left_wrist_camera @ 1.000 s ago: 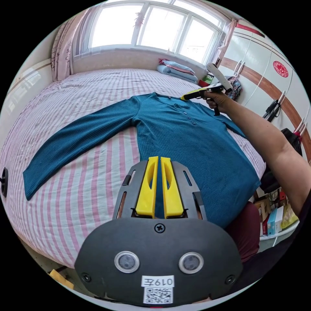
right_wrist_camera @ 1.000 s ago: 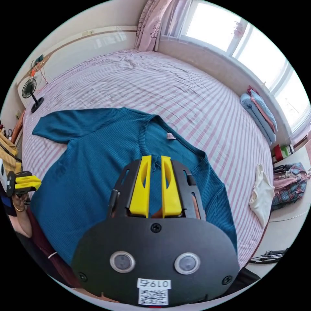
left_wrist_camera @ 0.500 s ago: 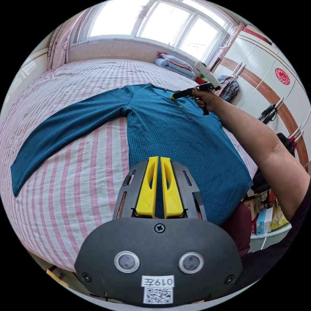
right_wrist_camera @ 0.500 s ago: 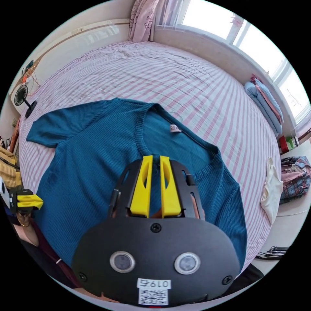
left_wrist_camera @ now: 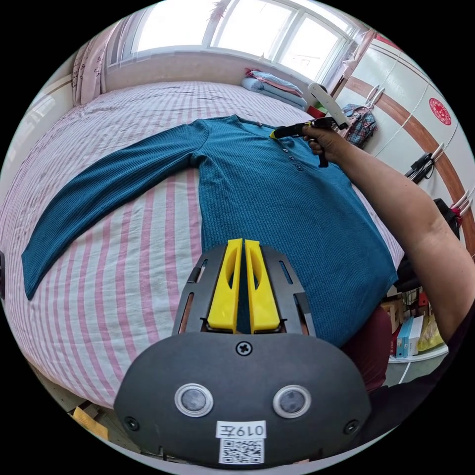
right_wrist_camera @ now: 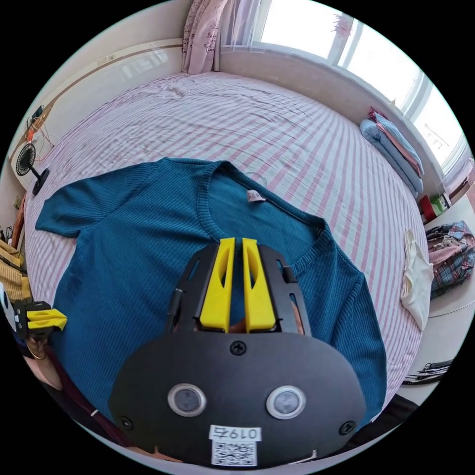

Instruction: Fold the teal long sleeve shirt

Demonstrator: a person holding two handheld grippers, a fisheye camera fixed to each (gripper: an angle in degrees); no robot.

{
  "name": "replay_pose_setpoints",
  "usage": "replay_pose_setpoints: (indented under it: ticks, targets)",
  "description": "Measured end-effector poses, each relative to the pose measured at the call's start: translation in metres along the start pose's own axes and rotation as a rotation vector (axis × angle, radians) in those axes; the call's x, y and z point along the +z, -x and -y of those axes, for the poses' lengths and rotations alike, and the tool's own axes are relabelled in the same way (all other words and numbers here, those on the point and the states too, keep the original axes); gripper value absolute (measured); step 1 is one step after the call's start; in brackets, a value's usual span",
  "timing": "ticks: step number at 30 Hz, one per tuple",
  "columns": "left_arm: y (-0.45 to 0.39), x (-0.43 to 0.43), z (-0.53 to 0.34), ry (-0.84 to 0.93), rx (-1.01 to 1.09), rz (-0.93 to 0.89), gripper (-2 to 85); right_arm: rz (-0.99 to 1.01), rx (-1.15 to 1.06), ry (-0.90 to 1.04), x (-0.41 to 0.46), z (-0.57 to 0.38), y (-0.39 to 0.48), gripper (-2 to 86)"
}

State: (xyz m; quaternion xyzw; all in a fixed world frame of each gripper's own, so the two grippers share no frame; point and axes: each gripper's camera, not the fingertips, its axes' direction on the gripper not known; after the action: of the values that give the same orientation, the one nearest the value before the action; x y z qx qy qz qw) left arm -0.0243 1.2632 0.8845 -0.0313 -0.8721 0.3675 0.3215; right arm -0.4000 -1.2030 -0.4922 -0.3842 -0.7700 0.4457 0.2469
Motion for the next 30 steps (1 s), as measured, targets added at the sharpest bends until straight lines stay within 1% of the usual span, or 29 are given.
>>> replay_pose_setpoints:
  ticks: [5,8,10,11,15,19,23,27,30]
  targets:
    - [0.011,0.001,0.004,-0.001,-0.011,-0.024,1.3,-0.067,-0.013,-0.01,-0.008,0.013,0.006,5.2]
    - [0.018,0.0,0.005,-0.002,-0.014,-0.029,1.4,-0.108,0.012,-0.043,-0.02,0.017,0.005,2.3]
    - [0.022,0.0,0.005,-0.002,-0.015,-0.032,1.4,-0.204,0.046,-0.063,-0.027,0.018,0.005,0.0]
    - [0.026,-0.001,0.004,-0.003,-0.016,-0.037,1.4,-0.217,0.054,-0.068,-0.028,0.018,0.005,-0.2]
    - [0.038,-0.005,0.002,-0.011,-0.024,-0.046,1.3,-0.046,0.003,-0.088,-0.039,0.022,0.01,-0.9]
    - [0.055,-0.011,-0.002,-0.024,-0.035,-0.063,1.1,0.035,-0.045,-0.069,-0.046,0.027,0.02,-1.0]
    - [0.074,-0.017,-0.008,-0.03,-0.044,-0.076,1.0,-0.04,-0.048,0.04,-0.037,0.032,0.023,-1.0]
    - [0.091,-0.025,-0.015,-0.051,-0.061,-0.102,1.1,-0.015,-0.006,-0.089,-0.074,0.032,0.02,-1.0]
    - [0.105,-0.033,-0.021,-0.073,-0.067,-0.114,1.0,-0.067,0.022,-0.169,-0.094,0.04,0.025,-1.0]
